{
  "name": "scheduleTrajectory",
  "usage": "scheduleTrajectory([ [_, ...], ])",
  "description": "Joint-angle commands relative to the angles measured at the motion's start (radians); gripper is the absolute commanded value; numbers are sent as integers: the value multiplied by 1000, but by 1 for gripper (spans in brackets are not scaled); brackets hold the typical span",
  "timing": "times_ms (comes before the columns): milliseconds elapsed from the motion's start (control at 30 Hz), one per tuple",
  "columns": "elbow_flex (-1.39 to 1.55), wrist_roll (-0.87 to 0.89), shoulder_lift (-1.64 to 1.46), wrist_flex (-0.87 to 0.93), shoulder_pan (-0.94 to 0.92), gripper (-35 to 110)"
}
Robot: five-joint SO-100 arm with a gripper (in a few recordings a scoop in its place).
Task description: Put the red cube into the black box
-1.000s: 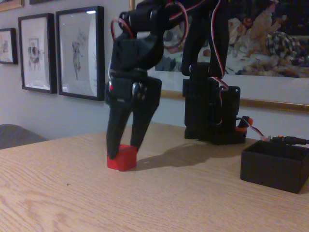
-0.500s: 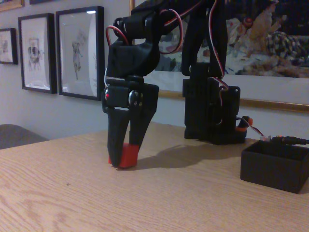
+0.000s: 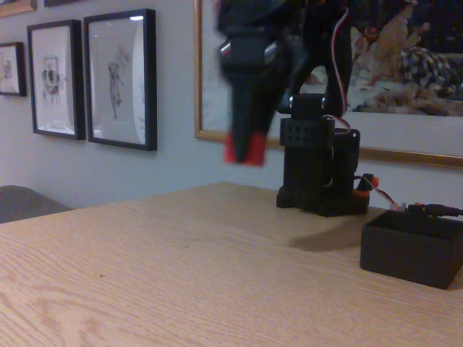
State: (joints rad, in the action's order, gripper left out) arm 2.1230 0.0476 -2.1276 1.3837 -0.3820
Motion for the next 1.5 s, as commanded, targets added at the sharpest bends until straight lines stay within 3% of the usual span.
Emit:
scheduleTrajectory([
  [0,-29,-28,-124,48,-147,1],
  [433,-3,-155,124,-114,-588,2],
  [700,-17,-209,198,-137,-713,3],
  [1167,25,-175,146,-129,-676,26],
  [1467,0,-135,81,-89,-538,20],
])
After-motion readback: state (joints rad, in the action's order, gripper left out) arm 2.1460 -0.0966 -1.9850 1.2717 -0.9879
